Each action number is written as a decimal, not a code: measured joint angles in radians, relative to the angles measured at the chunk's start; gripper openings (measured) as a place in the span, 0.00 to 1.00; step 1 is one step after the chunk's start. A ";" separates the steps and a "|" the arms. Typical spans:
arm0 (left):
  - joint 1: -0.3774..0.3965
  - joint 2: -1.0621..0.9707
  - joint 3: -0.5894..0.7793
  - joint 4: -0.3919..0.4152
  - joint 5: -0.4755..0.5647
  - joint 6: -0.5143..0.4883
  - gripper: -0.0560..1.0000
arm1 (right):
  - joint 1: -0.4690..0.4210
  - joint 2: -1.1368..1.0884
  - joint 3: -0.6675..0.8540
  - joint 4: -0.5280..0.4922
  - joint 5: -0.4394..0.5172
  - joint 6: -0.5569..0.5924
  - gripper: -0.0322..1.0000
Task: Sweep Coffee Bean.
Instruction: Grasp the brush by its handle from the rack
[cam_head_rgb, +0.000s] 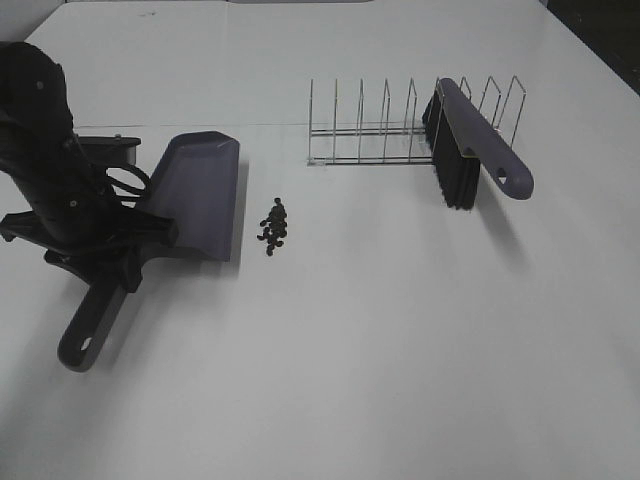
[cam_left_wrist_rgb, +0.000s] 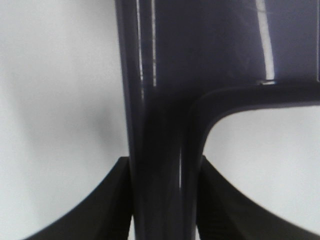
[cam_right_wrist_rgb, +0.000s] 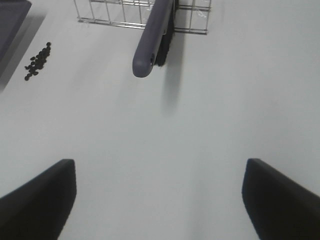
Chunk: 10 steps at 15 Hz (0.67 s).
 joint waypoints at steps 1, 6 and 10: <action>0.000 0.000 0.000 0.000 0.000 0.000 0.38 | 0.005 0.044 -0.027 0.000 0.004 -0.014 0.80; 0.000 0.000 0.000 0.000 -0.007 0.000 0.38 | 0.016 0.532 -0.385 0.044 0.069 -0.048 0.80; 0.000 0.000 0.000 0.000 -0.018 0.000 0.38 | 0.016 0.884 -0.728 0.059 0.271 0.044 0.80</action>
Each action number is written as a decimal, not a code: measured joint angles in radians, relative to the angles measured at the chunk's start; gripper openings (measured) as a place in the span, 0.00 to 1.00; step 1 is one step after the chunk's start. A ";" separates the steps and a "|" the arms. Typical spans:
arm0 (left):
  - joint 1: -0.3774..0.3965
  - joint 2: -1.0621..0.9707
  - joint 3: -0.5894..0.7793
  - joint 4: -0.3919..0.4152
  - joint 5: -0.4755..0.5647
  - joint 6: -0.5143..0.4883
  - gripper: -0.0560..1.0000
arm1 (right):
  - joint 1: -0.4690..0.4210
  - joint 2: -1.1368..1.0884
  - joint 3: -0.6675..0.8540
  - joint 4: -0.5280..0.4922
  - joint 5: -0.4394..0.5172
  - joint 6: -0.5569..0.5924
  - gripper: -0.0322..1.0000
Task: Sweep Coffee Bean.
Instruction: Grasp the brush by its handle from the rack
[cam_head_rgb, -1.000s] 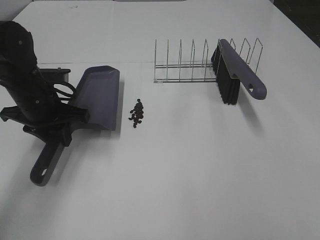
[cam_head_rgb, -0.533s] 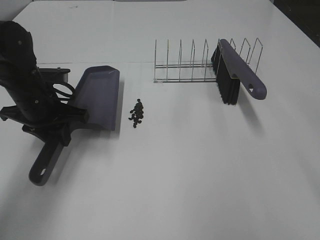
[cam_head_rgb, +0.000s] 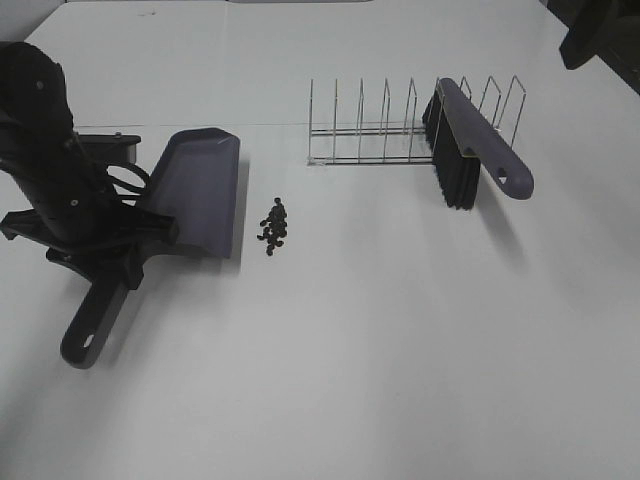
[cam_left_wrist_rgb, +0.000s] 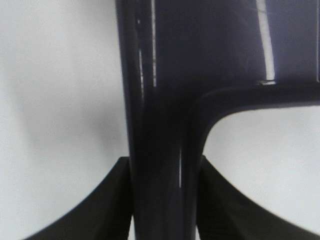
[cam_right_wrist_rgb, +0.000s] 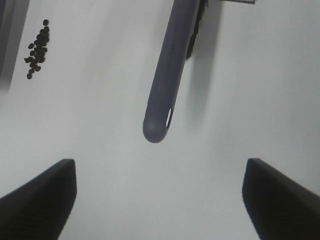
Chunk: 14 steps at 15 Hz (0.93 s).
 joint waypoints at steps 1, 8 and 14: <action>0.000 0.000 0.000 0.000 -0.003 0.000 0.38 | 0.000 0.065 -0.062 0.000 0.031 0.034 0.80; 0.000 0.000 0.000 0.000 -0.008 0.000 0.38 | 0.048 0.457 -0.466 -0.098 0.051 0.143 0.78; 0.000 0.000 0.000 0.000 -0.008 0.000 0.38 | 0.116 0.659 -0.638 -0.166 0.051 0.168 0.75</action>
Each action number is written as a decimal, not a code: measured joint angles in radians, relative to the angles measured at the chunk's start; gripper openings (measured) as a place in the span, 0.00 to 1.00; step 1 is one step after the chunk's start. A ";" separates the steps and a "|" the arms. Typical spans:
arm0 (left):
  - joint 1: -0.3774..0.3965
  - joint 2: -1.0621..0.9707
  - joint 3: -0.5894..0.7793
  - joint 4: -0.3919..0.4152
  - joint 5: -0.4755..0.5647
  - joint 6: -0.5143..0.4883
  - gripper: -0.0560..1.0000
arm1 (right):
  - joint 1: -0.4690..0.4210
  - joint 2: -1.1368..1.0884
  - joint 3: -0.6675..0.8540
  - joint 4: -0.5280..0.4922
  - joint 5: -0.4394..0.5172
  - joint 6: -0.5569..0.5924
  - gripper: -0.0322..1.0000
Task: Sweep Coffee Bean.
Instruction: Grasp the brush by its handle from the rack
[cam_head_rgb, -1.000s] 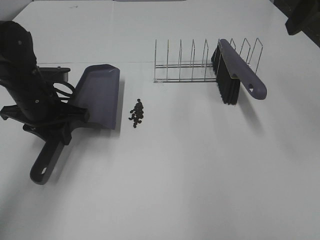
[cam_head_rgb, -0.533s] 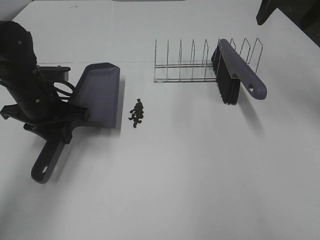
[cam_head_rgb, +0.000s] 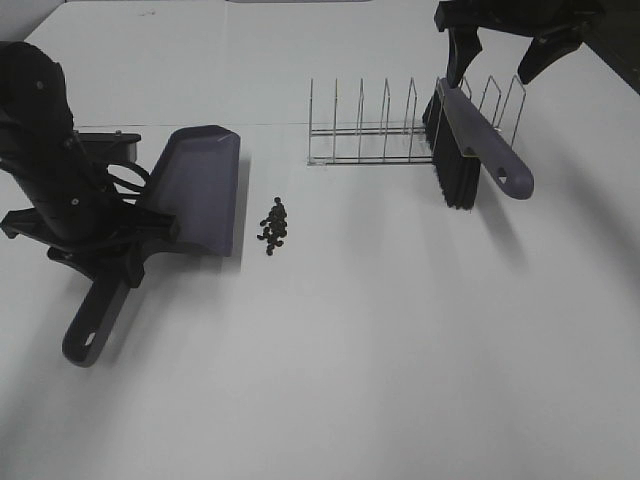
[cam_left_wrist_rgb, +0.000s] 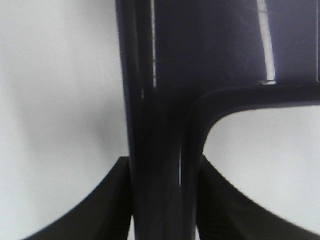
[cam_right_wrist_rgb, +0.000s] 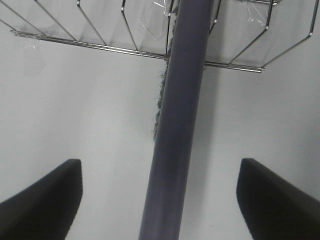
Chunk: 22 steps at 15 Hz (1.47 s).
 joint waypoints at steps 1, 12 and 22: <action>0.000 0.000 0.000 0.000 0.000 0.000 0.38 | 0.000 0.031 -0.017 -0.003 0.000 0.000 0.74; 0.000 0.000 0.000 0.000 0.000 0.000 0.38 | 0.000 0.257 -0.135 -0.036 -0.004 0.000 0.69; 0.000 0.000 0.000 0.000 0.000 0.000 0.38 | 0.000 0.257 -0.139 -0.036 -0.065 0.000 0.56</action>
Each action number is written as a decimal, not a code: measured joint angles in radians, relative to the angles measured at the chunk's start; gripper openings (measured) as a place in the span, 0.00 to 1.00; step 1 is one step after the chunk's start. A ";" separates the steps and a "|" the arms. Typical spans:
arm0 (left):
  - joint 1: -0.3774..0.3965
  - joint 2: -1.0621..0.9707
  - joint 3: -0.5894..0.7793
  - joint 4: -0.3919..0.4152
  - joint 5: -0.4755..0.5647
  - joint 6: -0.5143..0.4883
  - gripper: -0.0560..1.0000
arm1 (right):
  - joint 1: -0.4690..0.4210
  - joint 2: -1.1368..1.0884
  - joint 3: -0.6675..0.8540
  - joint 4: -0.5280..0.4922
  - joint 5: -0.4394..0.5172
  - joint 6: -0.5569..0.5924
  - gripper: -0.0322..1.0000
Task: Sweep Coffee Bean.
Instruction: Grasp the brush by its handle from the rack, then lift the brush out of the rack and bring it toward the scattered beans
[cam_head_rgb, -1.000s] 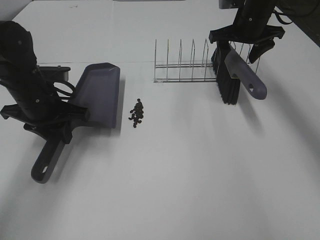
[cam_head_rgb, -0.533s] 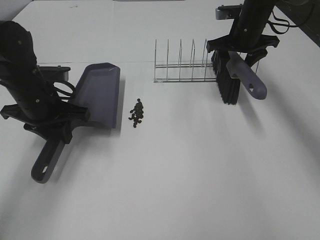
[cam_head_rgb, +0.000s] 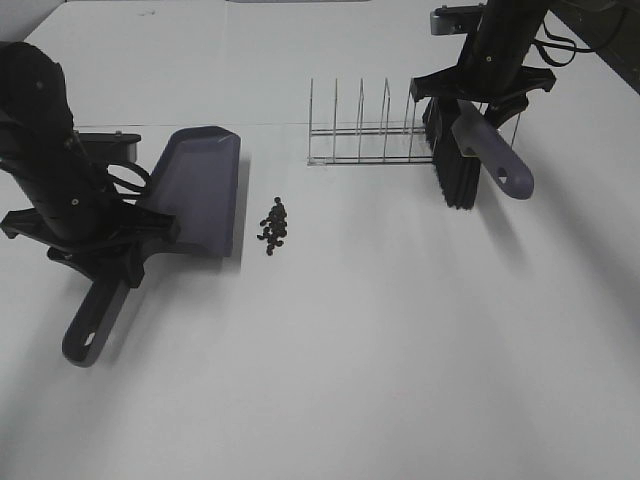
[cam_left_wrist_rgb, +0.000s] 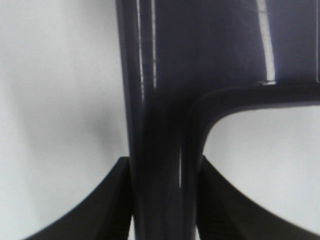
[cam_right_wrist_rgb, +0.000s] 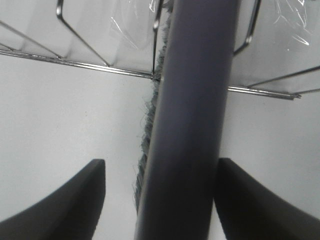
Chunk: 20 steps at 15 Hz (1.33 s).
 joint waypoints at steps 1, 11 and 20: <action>0.000 0.000 0.000 0.000 0.000 0.000 0.38 | 0.000 0.000 0.000 0.000 -0.011 0.000 0.56; 0.000 0.000 0.000 0.000 0.000 0.000 0.38 | 0.000 0.049 -0.006 -0.034 -0.048 0.005 0.34; 0.000 0.000 0.000 0.000 0.000 0.000 0.38 | -0.001 0.027 -0.204 -0.063 0.070 0.038 0.33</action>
